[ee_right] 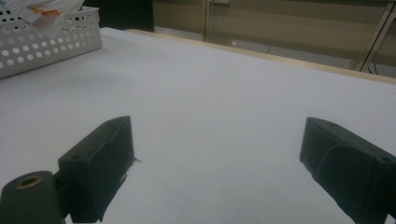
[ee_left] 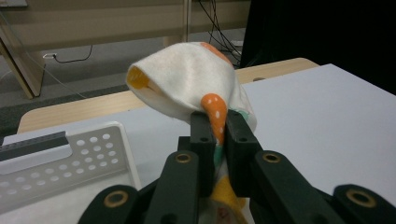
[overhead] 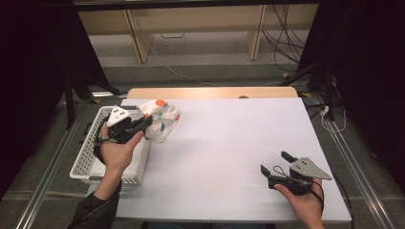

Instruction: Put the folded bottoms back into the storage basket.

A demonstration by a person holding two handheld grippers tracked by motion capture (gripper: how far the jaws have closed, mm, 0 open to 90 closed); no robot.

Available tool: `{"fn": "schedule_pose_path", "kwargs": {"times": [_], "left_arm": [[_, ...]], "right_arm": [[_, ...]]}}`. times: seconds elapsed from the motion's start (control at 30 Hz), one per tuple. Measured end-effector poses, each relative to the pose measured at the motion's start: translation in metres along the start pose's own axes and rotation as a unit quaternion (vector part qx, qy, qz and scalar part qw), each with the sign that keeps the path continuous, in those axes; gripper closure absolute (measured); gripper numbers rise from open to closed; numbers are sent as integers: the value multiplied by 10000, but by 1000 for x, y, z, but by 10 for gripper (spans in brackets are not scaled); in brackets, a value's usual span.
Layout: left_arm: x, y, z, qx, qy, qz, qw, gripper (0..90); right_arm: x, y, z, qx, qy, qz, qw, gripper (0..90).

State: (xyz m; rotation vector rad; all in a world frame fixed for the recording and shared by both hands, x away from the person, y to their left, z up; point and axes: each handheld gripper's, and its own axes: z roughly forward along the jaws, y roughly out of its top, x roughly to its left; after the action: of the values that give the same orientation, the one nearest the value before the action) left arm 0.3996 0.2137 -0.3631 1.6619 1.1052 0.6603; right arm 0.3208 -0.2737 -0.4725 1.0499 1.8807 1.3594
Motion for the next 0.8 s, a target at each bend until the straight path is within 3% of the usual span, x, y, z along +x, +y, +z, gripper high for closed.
{"fn": "schedule_pose_path", "kwargs": {"times": [0.8], "left_arm": [[7,1,-4,-28,69,-63,10000,829]], "right_arm": [[0,0,-1,15,6,-7,10000,106]]}}
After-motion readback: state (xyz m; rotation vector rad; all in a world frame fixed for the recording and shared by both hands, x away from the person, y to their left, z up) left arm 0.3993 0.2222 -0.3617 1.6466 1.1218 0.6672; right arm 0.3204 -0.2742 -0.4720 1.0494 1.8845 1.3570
